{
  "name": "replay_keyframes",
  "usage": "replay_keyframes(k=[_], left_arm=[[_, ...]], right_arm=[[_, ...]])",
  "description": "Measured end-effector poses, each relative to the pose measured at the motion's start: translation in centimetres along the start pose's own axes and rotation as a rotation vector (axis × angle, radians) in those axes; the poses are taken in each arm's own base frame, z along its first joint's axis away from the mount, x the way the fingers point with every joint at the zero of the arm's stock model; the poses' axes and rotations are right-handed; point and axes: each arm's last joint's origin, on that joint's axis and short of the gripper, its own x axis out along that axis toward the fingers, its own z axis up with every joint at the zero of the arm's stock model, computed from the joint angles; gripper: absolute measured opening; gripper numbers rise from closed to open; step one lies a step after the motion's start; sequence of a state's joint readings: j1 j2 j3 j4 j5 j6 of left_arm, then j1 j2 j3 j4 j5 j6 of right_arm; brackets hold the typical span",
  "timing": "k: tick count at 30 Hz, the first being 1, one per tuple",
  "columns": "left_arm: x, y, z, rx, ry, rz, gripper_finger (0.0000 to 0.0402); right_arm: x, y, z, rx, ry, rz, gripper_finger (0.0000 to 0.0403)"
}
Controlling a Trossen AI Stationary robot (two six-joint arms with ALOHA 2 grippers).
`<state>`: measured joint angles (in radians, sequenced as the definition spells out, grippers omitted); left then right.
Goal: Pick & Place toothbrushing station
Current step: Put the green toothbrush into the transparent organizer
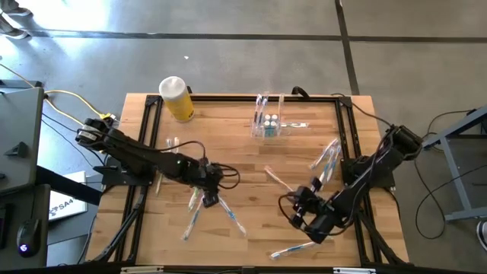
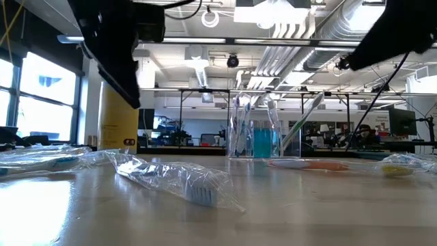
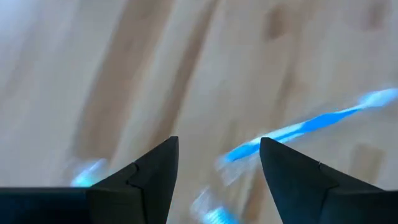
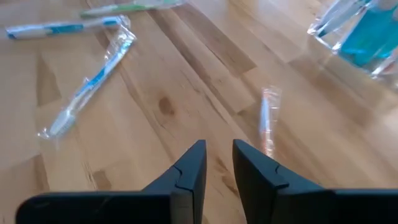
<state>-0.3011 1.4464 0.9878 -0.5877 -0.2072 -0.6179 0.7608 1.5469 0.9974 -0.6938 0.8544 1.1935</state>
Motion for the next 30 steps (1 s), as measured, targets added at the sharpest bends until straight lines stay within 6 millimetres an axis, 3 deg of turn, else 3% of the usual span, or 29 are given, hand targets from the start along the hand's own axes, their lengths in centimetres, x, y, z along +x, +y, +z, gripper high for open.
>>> replay_keyframes(k=[7,10,18,23,30], left_arm=[[-0.5,3.7,-1.1,-0.231,0.123,0.363,0.0218],[-0.1,4.3,-1.3,-0.361,0.127,0.374,0.0218],[1.2,4.5,-2.5,-0.487,0.174,0.314,0.0218],[2.3,4.2,-2.8,-0.517,0.188,0.25,0.0218],[5.0,4.5,-4.2,-0.532,0.281,0.33,0.0218]], right_arm=[[2.4,-1.3,-3.2,0.053,-0.069,0.032,0.007],[2.8,-1.7,-3.2,0.053,-0.072,0.012,0.007],[3.4,-1.4,-2.3,-0.013,-0.105,0.027,0.007],[3.3,-1.2,-2.3,-0.025,-0.102,0.04,0.007],[3.3,-1.1,-2.3,-0.019,-0.092,0.056,0.007]])
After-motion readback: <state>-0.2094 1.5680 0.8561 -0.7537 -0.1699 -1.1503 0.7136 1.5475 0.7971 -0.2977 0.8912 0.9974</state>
